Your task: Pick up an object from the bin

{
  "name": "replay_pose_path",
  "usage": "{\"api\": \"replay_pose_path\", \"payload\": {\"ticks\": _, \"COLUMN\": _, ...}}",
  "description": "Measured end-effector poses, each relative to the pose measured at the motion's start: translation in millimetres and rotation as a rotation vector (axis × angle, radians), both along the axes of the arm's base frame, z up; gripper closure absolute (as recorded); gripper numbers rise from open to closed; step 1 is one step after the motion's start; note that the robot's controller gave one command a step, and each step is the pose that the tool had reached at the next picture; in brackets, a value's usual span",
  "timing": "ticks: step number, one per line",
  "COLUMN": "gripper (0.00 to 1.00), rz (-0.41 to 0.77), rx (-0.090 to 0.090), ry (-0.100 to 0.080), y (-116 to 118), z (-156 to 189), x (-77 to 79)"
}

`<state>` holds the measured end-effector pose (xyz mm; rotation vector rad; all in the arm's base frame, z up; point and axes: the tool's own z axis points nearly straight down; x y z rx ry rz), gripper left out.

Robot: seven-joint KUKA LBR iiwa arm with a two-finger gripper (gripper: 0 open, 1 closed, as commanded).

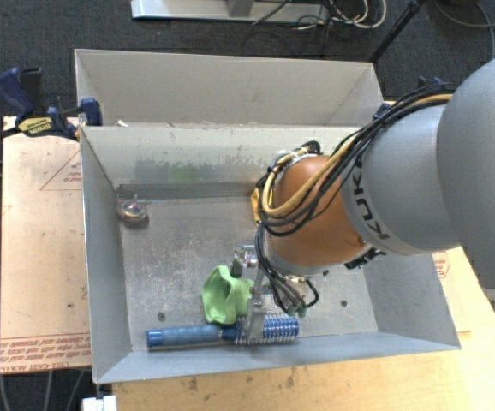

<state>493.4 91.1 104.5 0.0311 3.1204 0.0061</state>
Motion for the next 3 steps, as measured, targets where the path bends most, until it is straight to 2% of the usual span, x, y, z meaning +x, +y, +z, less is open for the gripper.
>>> {"api": "replay_pose_path", "payload": {"ticks": 1, "gripper": 0.0, "rz": 0.035, "rx": -0.001, "ry": 0.013, "y": 40, "z": -33, "x": -6.7}}
{"api": "replay_pose_path", "payload": {"ticks": 2, "gripper": 1.0, "rz": 0.029, "rx": 0.001, "ry": 0.013, "y": 39, "z": -31, "x": -6.4}}
{"api": "replay_pose_path", "payload": {"ticks": 3, "gripper": 1.0, "rz": 0.042, "rx": -0.001, "ry": 0.011, "y": 41, "z": 110, "x": 13.3}}
